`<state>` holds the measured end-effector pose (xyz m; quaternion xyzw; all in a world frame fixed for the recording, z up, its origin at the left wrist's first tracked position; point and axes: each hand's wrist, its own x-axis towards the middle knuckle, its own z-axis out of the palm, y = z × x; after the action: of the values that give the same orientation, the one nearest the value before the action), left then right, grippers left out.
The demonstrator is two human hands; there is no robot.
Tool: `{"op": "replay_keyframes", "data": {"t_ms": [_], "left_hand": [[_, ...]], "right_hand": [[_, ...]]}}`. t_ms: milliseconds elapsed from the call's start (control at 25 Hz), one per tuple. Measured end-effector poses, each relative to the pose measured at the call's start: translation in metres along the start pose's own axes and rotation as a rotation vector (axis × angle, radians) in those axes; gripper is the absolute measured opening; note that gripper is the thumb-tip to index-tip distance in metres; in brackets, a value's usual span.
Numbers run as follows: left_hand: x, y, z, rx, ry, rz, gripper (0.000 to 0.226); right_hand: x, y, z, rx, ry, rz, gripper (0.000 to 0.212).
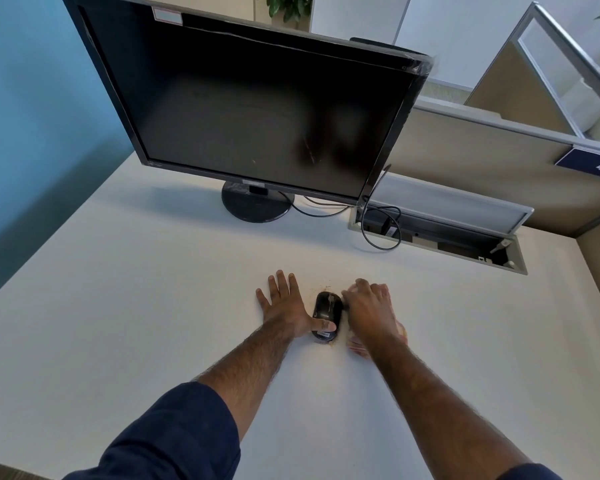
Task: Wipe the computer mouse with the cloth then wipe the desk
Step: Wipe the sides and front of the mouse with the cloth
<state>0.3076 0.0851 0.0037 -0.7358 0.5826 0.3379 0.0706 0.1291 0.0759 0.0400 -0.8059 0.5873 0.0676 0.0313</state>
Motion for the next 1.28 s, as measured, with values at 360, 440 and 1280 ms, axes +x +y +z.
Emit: {"op": "replay_keyframes", "data": {"t_ms": [360, 440, 1280], "left_hand": [[-0.001, 0.002, 0.001, 0.036, 0.015, -0.017, 0.154], [-0.002, 0.002, 0.001, 0.028, 0.022, -0.013, 0.154], [-0.002, 0.002, 0.003, -0.029, 0.036, -0.006, 0.155]], "right_hand": [[0.022, -0.015, -0.008, 0.104, -0.016, -0.068, 0.037], [0.019, -0.014, -0.004, 0.127, -0.014, -0.055, 0.035], [-0.016, -0.014, 0.018, 0.449, -0.007, 0.124, 0.053]]}}
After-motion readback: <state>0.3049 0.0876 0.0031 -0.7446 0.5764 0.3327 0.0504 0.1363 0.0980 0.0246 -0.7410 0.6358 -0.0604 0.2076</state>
